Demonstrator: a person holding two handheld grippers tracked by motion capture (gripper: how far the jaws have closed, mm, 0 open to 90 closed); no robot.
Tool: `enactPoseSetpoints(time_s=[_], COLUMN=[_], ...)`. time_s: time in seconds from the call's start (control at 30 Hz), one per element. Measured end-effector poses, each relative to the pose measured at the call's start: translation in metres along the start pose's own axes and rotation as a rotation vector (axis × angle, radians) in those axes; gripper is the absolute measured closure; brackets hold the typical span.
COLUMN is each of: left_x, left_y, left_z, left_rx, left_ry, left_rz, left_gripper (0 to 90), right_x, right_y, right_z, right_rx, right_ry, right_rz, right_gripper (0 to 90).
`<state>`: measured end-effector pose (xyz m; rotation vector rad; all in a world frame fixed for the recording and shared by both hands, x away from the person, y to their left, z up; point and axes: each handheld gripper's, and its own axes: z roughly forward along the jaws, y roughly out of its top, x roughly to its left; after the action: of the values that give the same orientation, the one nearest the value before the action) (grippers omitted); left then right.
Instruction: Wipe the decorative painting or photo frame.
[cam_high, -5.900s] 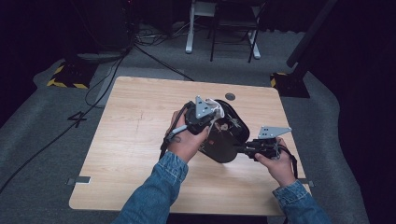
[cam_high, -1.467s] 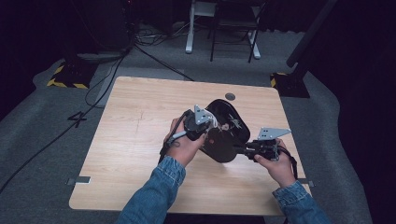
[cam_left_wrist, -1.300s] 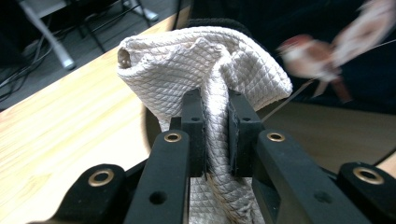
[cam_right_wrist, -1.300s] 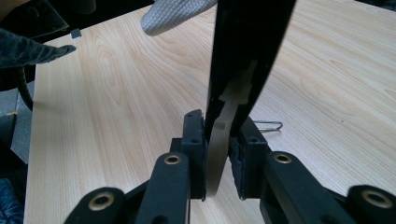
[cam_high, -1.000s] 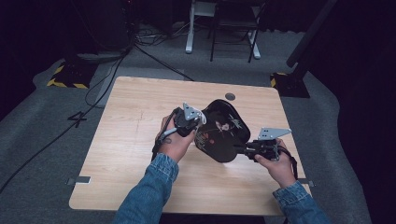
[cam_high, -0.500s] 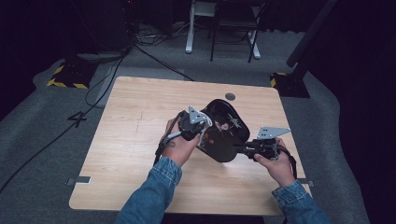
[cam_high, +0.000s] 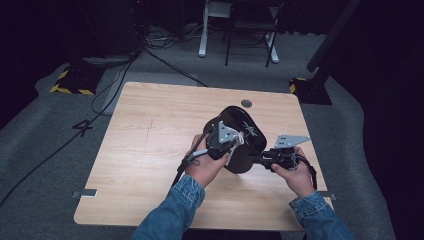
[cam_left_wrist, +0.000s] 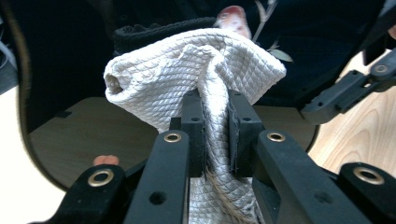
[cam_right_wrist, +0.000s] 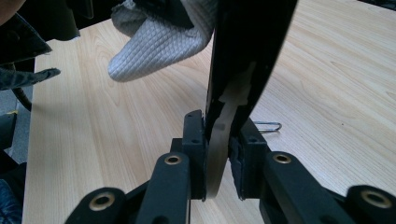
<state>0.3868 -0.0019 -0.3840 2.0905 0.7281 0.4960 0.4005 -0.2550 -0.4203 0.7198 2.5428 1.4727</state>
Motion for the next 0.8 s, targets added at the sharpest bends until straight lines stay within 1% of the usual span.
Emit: enactPoseSetpoints(time_s=[0.07,0.13,0.27,0.3,0.47,0.7,0.8], left_x=[-0.001,0.000,0.004,0.005,0.019,0.034,0.041], left_y=[0.000,-0.001,-0.003,-0.004,-0.012,-0.020,-0.024], left_z=[0.001,0.001,0.000,0.000,0.000,-0.001,-0.003], left_rx=[-0.003,-0.006,0.000,-0.001,0.005,0.022,0.026], left_ry=[-0.007,-0.006,0.020,0.023,0.043,0.082,0.115], left_rz=[0.005,-0.003,0.006,0.000,-0.030,-0.053,-0.069], left_gripper=[79.7,79.7,79.8,79.8,79.8,79.7,79.7], right_x=[0.000,0.000,0.000,0.000,0.000,0.001,0.001], right_y=[0.000,0.000,0.000,0.000,0.000,0.000,0.000], right_z=[0.000,0.000,0.000,0.000,0.000,0.000,-0.001], right_rx=[0.001,0.001,-0.004,-0.004,-0.004,-0.006,-0.005], right_ry=[0.000,-0.001,-0.005,-0.004,-0.002,0.001,0.003], right_rz=[0.002,0.003,-0.001,-0.001,0.002,0.002,0.000], right_gripper=[78.1,78.1,78.1,78.2,78.1,77.9,78.0])
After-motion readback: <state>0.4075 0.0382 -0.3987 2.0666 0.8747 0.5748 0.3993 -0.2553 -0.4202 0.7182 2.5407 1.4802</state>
